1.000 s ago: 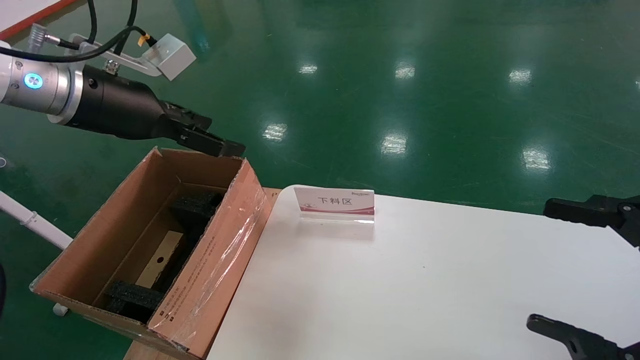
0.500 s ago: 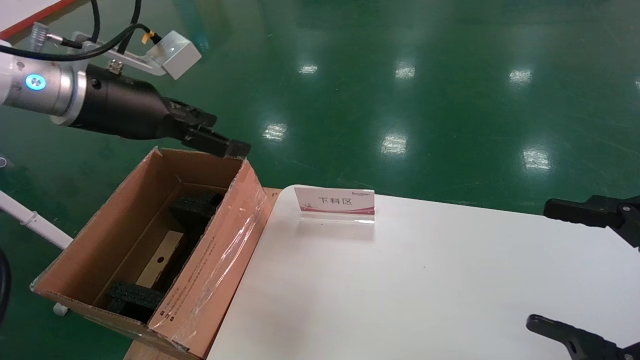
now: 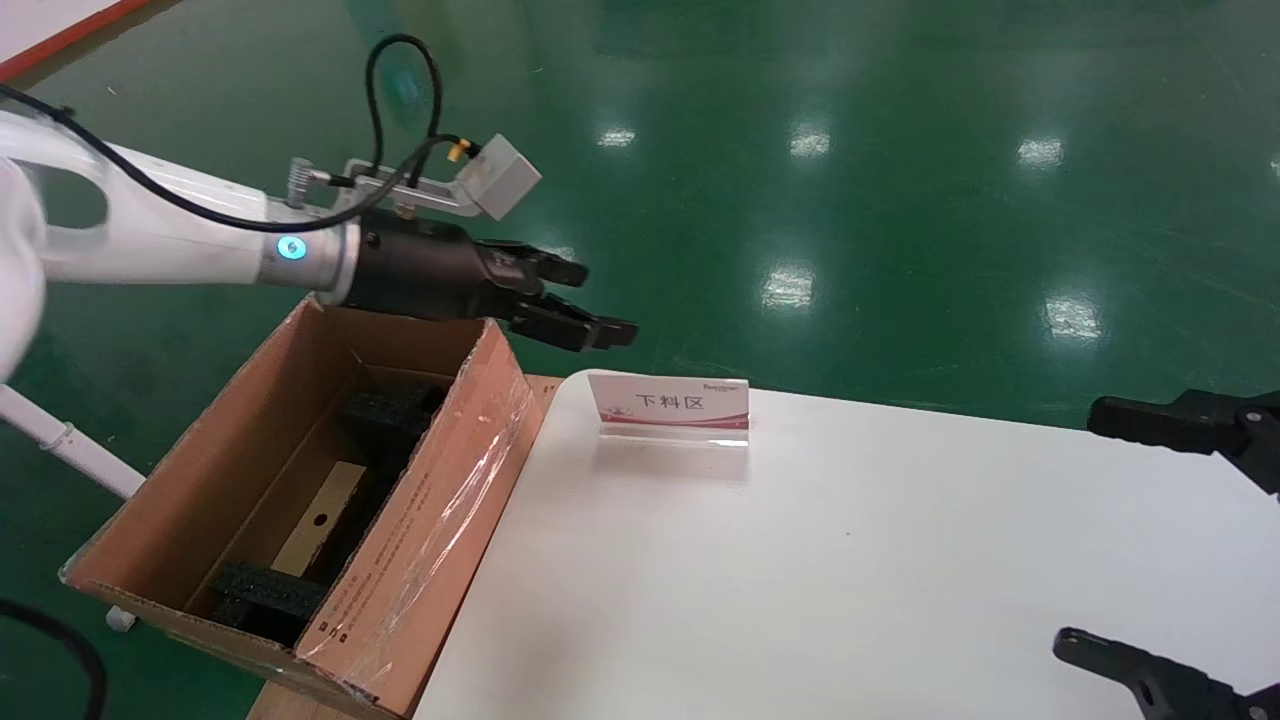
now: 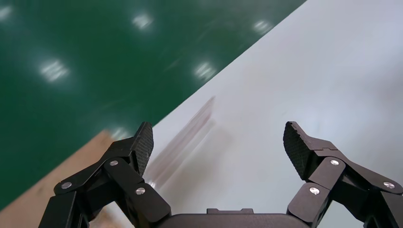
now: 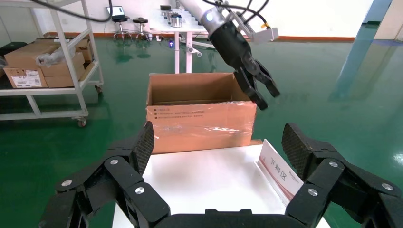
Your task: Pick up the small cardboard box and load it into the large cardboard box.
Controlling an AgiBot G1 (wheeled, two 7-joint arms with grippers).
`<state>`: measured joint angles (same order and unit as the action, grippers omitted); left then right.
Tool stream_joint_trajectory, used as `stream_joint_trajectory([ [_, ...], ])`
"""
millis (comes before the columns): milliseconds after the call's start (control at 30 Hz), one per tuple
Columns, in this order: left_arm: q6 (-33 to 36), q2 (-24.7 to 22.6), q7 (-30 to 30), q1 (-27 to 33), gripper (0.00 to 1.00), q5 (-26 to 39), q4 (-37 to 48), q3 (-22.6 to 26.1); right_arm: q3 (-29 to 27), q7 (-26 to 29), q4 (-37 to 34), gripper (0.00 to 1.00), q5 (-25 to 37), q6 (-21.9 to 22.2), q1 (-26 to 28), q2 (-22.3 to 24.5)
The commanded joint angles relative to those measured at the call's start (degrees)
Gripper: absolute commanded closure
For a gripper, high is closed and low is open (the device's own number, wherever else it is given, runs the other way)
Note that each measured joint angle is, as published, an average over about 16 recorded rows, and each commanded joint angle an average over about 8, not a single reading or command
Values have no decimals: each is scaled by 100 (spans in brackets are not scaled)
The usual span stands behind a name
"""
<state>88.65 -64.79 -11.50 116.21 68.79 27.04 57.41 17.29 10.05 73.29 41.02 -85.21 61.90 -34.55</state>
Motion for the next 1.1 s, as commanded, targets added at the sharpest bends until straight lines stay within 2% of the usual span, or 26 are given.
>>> stream_joint_trajectory([
  [33, -14, 139, 104, -255, 0, -126, -470, -193, 1, 0, 0, 0, 0, 0, 0, 0],
  [1100, -236, 2374, 1774, -4357, 0, -2147, -8023, -3301, 9, -5, 0, 0, -6, 4, 2, 4],
])
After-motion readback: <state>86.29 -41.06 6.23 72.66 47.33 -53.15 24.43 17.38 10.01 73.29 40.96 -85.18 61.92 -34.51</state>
